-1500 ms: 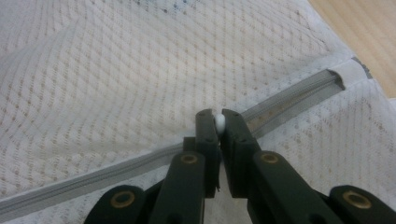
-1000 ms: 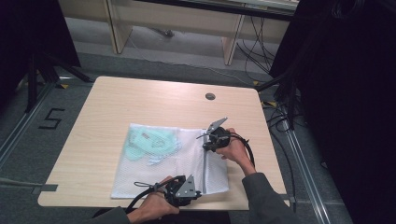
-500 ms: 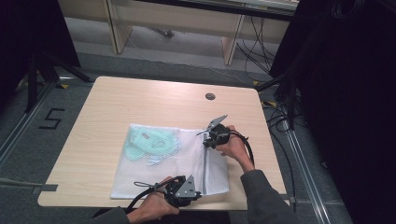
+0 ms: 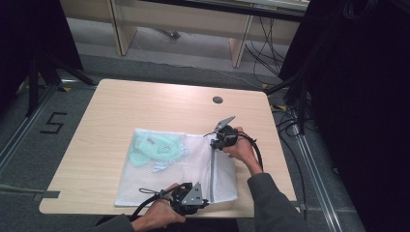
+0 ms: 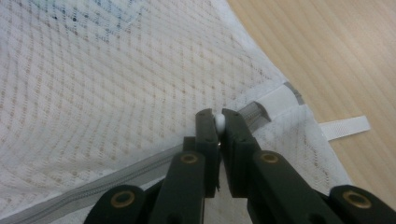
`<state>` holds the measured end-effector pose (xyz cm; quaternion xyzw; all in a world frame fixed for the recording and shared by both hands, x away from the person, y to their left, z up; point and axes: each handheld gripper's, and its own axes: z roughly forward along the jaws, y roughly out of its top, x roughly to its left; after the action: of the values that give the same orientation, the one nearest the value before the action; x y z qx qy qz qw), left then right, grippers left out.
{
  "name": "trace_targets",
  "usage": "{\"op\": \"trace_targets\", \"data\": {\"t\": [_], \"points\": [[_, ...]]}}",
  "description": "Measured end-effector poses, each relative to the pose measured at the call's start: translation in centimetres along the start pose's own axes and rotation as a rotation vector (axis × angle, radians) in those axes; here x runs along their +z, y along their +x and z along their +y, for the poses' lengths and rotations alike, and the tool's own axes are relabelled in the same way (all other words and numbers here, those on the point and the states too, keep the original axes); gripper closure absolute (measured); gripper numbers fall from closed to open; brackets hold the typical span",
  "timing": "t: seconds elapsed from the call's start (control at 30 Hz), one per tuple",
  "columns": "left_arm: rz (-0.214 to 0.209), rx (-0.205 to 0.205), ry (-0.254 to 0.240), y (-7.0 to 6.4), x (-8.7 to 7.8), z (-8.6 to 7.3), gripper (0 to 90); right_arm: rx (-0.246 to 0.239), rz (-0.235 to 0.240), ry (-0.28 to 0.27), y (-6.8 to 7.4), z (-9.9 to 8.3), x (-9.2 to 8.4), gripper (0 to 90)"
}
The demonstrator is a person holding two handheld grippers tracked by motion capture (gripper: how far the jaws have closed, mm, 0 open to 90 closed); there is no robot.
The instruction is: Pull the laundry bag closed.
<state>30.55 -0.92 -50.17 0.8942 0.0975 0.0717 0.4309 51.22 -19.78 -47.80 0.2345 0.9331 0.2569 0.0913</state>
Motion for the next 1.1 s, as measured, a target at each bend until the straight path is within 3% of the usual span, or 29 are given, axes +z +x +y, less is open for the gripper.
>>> {"op": "trace_targets", "data": {"t": [0.4,0.57,0.6,0.7,1.1], "points": [[0.003,-0.002,-0.003,0.0,0.0,0.0,88.8,0.017,-0.014,-0.015,-0.6,0.2,-0.1,86.3],[0.002,-0.006,-0.007,-0.1,0.1,0.0,88.8,-0.005,-0.014,-0.03,-0.9,0.3,0.2,86.4],[0.002,-0.003,-0.004,-0.1,0.1,-0.1,88.8,0.021,-0.019,-0.031,-0.9,0.2,0.2,86.4],[0.001,-0.004,-0.006,-0.1,0.0,0.0,88.8,0.026,-0.028,-0.041,-1.1,0.2,0.2,86.3],[-0.008,-0.008,-0.002,-0.1,0.1,-0.1,88.9,0.027,-0.036,-0.03,-1.9,0.6,0.5,86.4]]}}
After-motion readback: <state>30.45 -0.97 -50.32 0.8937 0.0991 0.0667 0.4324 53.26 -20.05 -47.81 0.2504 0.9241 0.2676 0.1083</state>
